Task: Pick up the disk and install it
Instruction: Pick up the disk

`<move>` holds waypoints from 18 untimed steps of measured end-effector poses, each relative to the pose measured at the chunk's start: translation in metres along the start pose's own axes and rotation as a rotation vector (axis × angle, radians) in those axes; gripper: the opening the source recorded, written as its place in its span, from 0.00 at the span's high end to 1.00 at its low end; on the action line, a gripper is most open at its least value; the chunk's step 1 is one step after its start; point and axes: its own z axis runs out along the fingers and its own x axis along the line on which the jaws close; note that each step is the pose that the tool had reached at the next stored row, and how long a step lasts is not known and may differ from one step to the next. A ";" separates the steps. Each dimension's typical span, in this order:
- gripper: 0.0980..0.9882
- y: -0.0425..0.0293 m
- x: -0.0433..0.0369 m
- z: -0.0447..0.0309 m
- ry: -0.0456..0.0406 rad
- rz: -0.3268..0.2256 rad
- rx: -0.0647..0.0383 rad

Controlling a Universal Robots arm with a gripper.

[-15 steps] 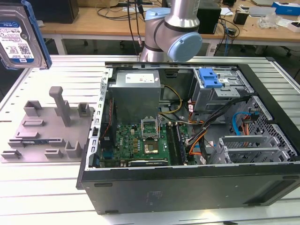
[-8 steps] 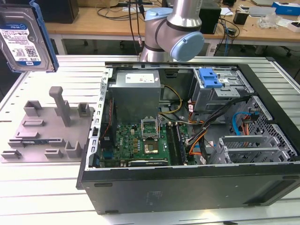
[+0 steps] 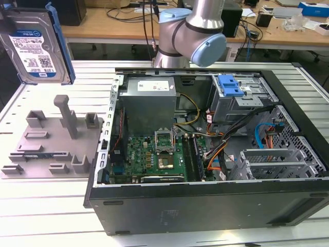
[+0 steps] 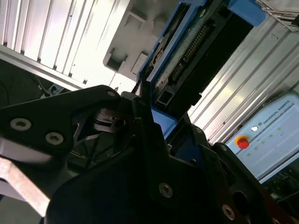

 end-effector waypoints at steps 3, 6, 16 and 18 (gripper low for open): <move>0.70 -0.0207 0.0116 -0.0034 0.0000 0.000 0.000; 0.70 -0.0356 0.0179 -0.0055 0.0000 0.000 0.000; 0.70 -0.0909 0.0395 -0.0127 0.0001 0.000 0.000; 0.70 -0.0994 0.0428 -0.0136 0.0000 0.000 0.000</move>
